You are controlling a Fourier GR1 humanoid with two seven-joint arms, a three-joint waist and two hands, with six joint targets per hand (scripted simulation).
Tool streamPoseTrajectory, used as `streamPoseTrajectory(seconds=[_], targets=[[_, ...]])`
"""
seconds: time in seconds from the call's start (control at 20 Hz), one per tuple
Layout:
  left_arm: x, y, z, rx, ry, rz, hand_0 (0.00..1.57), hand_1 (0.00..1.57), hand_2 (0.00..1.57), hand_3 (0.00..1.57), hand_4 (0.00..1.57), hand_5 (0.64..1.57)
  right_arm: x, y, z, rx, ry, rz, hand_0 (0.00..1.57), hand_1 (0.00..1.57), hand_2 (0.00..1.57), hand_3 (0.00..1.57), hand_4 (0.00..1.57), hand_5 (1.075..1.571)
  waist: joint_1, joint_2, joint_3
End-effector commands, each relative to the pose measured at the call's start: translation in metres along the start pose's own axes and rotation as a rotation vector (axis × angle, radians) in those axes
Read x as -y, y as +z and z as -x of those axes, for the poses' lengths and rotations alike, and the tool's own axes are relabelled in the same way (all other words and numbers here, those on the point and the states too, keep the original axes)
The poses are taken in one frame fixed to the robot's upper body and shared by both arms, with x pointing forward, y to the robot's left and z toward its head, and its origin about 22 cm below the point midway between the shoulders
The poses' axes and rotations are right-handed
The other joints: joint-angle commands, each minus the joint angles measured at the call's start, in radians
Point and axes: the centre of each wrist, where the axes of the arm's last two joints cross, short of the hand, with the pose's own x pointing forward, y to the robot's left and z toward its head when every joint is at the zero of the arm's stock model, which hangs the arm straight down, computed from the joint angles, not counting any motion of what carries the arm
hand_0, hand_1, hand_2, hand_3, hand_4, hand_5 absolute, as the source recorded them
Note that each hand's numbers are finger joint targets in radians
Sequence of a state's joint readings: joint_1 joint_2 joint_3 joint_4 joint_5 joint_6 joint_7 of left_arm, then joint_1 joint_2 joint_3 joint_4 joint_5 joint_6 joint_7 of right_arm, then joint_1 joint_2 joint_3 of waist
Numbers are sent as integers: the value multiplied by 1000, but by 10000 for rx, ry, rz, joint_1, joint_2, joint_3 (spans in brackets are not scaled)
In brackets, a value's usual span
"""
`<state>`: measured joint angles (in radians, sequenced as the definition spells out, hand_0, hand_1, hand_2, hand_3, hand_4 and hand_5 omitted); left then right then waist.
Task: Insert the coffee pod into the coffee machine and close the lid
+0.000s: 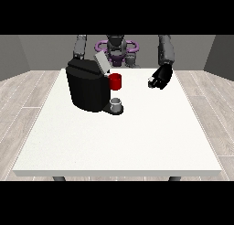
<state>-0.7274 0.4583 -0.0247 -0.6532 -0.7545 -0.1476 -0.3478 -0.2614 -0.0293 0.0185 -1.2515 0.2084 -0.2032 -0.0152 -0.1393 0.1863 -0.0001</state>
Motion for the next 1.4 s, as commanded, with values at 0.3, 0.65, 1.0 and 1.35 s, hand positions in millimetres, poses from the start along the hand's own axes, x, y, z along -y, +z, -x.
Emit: streamPoseTrajectory(seconds=[0.3, 0.65, 1.0, 1.35], targets=[[-32, -30, -57, 712, 122, 1161, 1403, 1403, 1396, 1341, 598, 1571, 4, -1, 17, -938, -23, -277, 0, 0, 0, 0, 0, 1571, 74, -1364, 4], [-40, -48, -104, 937, 98, 1106, 1340, 1340, 1372, 1351, 562, 1571, 5, 18, 42, -683, -375, -321, 0, 0, 0, 0, 0, 1571, -255, -1495, 8], [-118, -49, -128, 956, 953, 125, 1235, 1235, 1265, 1266, 502, 1571, 2, -7, 6, 201, -176, -102, 0, 0, 0, 0, 0, 1571, -506, -918, 4], [-142, -41, -116, 544, 582, -660, 1155, 1155, 1247, 1266, 484, 1571, -1, -12, -32, 830, -244, -362, 0, 0, 0, 0, 0, 1571, -1423, -324, -1]])
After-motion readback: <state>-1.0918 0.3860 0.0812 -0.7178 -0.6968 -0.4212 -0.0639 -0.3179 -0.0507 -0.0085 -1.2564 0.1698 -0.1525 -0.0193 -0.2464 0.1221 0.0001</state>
